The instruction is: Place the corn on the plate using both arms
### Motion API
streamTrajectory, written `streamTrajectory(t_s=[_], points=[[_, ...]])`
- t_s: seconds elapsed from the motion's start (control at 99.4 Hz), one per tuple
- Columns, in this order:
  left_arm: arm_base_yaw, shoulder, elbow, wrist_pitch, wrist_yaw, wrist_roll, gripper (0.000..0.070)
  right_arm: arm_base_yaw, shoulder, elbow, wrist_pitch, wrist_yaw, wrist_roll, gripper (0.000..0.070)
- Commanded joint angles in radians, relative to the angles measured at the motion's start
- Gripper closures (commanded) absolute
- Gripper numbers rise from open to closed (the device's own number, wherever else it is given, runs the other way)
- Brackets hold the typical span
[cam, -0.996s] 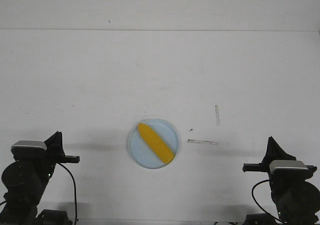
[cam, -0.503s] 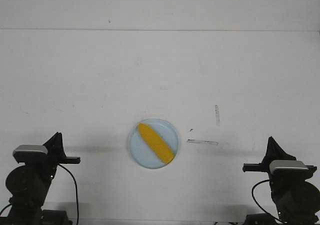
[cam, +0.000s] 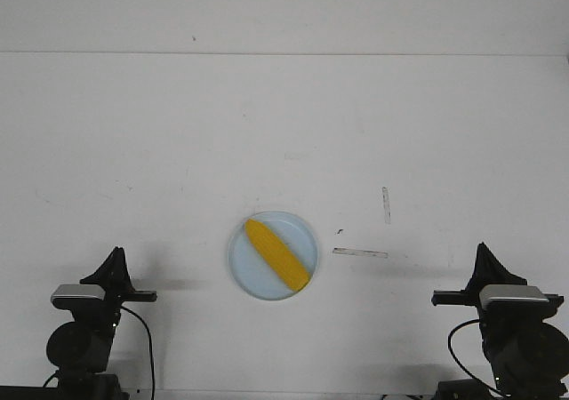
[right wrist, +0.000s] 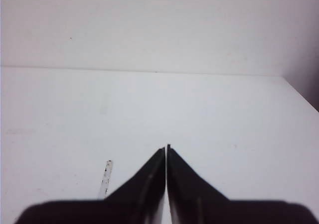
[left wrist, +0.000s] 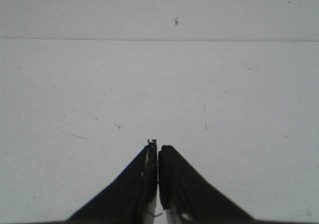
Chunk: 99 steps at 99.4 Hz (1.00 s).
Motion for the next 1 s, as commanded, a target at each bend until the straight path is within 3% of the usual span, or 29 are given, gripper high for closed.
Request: streamTrajectory(t_s=[0.0, 0.815, 0.985], points=[[0.0, -0.002, -0.021, 0.018, 0.001, -0.001, 0.07, 0.0, 0.003, 0.002, 0.009, -0.001, -0.005, 0.0687], [0.0, -0.002, -0.021, 0.021, 0.001, -0.001, 0.07, -0.005, -0.005, 0.001, 0.013, 0.004, -0.009, 0.0687], [0.0, -0.002, -0.021, 0.021, 0.001, -0.001, 0.07, -0.066, -0.013, -0.065, 0.124, -0.007, -0.024, 0.0687]])
